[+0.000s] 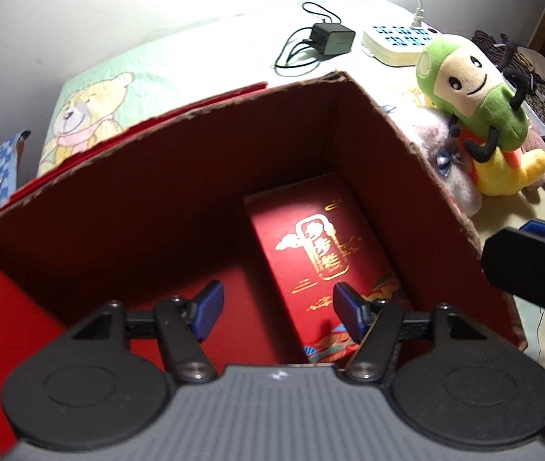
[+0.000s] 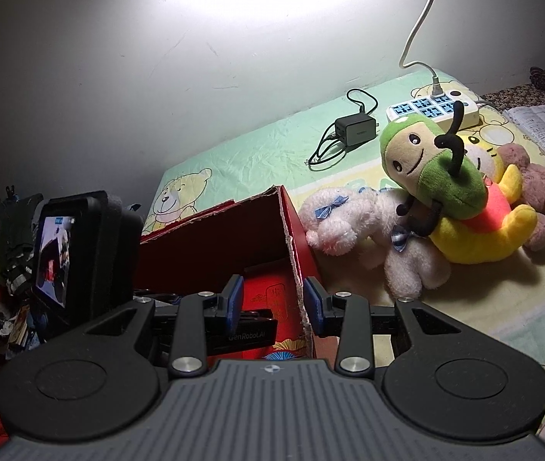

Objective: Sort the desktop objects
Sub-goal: 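Lower the gift box into the cardboard box and open the right gripper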

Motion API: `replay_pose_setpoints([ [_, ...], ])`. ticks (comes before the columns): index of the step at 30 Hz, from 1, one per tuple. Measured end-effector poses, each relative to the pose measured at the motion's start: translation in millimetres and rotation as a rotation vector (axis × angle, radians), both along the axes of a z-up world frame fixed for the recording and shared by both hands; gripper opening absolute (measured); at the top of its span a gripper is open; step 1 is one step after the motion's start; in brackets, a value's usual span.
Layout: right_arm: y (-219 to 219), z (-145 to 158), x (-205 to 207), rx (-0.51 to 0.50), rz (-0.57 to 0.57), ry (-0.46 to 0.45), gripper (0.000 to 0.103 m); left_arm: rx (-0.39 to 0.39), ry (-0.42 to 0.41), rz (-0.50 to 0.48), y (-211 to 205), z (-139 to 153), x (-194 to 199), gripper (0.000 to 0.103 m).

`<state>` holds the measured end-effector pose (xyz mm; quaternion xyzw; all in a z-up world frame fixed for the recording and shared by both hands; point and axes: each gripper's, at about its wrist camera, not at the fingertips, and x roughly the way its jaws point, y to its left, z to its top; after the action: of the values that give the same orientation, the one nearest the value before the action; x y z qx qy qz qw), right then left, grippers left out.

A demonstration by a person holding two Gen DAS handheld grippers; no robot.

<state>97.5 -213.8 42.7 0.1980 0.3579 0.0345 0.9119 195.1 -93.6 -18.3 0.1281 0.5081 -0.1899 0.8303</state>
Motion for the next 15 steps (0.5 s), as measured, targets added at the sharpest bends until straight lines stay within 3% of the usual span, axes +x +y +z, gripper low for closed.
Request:
replay_pose_setpoints([
  [8,10.1,-2.1,-9.9,-0.016,0.014,-0.011,0.038,0.025,-0.089,0.101,30.9,23.5,-21.3,0.07],
  [15,19.0,-3.2,-15.7,-0.01,0.056,-0.03,0.038,0.068,-0.163,0.179,46.7,38.2,-39.6,0.088],
])
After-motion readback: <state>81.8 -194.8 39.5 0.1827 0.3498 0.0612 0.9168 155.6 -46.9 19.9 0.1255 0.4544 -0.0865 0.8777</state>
